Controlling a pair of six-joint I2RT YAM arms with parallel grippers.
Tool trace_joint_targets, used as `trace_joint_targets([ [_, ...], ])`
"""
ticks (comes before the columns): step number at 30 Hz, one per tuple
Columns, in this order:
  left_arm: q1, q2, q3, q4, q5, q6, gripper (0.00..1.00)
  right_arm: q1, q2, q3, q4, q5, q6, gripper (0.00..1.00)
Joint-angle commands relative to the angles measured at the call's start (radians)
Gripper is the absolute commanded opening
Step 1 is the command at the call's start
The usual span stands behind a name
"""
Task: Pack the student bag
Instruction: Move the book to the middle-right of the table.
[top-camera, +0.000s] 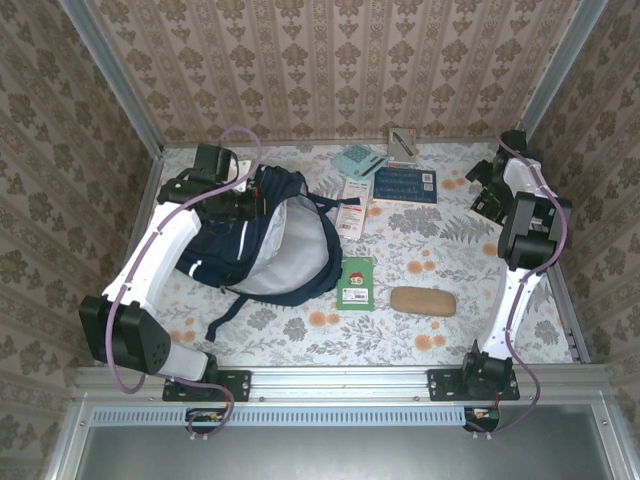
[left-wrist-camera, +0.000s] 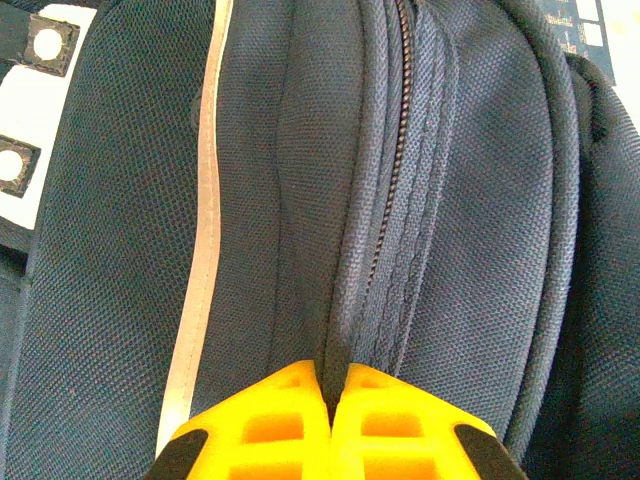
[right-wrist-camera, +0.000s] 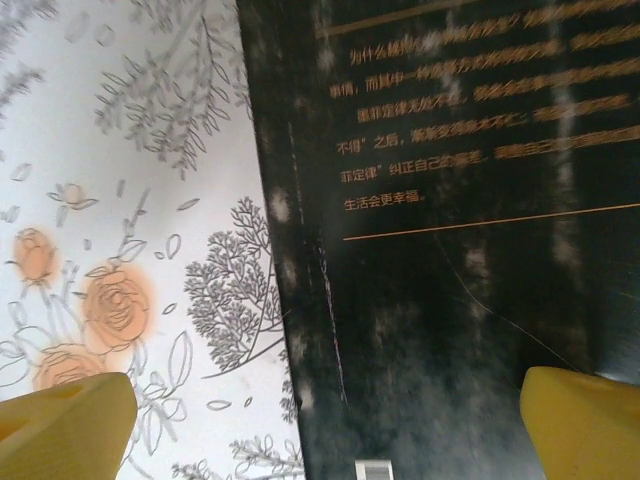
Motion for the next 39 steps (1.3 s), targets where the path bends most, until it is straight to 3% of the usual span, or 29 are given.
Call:
trace_joint_targets([
  [1,0.015,-0.031,0.007,0.034,-0.006,-0.002,0.00,0.010,0.039,0.035,-0.104,-0.115,0.042,0.99],
  [5,0.014,-0.028,0.006,0.042,-0.006,-0.002,0.00,0.051,-0.021,-0.079,-0.106,-0.125,0.082,0.99],
  [16,0.016,0.000,-0.009,0.080,0.017,-0.025,0.00,0.286,-0.257,-0.538,0.045,-0.220,0.162,1.00],
  [18,0.015,0.007,-0.014,0.082,0.016,-0.027,0.00,0.349,-0.306,-0.572,0.011,-0.158,0.135,1.00],
  [21,0.016,0.015,-0.024,0.087,0.006,-0.033,0.00,0.415,-0.371,-0.637,0.020,-0.201,0.132,0.99],
  [29,0.004,0.039,-0.054,0.101,-0.013,-0.042,0.00,0.493,-0.500,-0.688,-0.022,-0.209,0.143,1.00],
  [31,-0.005,0.045,-0.051,0.103,-0.013,-0.042,0.14,0.494,-0.540,-0.678,-0.044,-0.180,0.132,1.00],
  [35,-0.047,0.064,-0.017,0.105,-0.018,-0.044,0.27,0.466,-0.618,-0.675,-0.051,-0.093,0.102,1.00],
  [39,-0.093,0.087,0.019,0.116,-0.019,-0.059,0.31,0.373,-0.642,-0.698,-0.045,-0.035,0.089,1.00],
])
